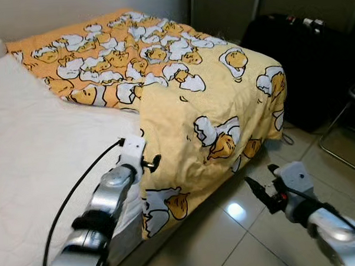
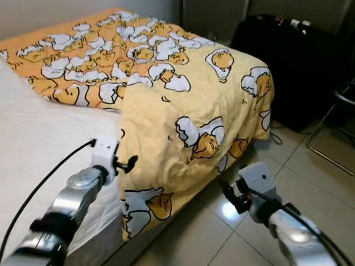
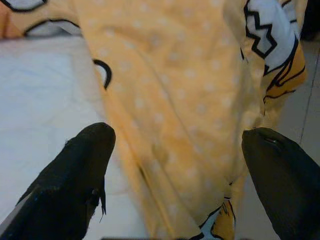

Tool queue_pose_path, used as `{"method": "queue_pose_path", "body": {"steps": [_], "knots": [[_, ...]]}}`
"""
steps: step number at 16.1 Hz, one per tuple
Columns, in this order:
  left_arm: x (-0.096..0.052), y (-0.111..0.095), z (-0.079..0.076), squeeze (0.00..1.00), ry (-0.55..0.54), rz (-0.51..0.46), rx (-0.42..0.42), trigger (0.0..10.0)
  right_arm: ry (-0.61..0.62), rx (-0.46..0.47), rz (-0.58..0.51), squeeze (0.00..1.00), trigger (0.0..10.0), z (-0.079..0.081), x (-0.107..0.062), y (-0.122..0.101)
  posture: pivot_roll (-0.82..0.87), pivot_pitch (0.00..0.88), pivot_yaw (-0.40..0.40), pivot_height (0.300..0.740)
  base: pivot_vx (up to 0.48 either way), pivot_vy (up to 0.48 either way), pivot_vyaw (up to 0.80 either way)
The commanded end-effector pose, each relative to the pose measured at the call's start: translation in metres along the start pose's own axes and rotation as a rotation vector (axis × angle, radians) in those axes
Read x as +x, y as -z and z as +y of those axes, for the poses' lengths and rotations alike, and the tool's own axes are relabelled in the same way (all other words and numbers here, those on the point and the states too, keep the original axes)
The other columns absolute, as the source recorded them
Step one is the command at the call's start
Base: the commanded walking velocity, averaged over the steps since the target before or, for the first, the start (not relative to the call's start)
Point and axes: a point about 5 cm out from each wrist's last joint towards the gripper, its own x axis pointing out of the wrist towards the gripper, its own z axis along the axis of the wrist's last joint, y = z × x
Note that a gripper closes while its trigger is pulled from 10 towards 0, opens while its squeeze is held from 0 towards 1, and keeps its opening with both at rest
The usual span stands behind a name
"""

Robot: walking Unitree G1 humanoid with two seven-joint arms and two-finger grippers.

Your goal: Clean up the room

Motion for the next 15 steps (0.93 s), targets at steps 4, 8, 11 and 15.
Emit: {"method": "queue_pose_path", "body": {"steps": [4, 8, 11, 15], "knots": [[0.007, 0.01, 0.007, 0.0, -0.094, 0.074, 0.035, 10.0, 0.01, -0.008, -0.021, 0.0, 10.0, -0.009, -0.017, -0.021, -0.23, 0.121, 0.027, 0.74, 0.0, 0.0, 0.0], [0.008, 0.016, 0.006, 0.0, -0.114, 0.108, 0.027, 10.0, -0.001, -0.006, 0.014, 0.0, 10.0, -0.006, -0.034, -0.026, -0.3, 0.186, 0.001, 0.74, 0.0, 0.0, 0.0], [0.007, 0.02, 0.011, 0.0, -0.165, 0.124, 0.039, 10.0, -0.023, -0.005, 0.047, 0.0, 10.0, 0.001, -0.051, -0.03, -0.33, 0.208, -0.006, 0.74, 0.0, 0.0, 0.0], [0.002, 0.023, 0.027, 0.0, -0.293, 0.139, 0.101, 10.0, -0.029, 0.005, 0.083, 0.0, 10.0, 0.006, -0.066, -0.027, -0.35, 0.217, -0.011, 0.74, 0.0, 0.0, 0.0]]}}
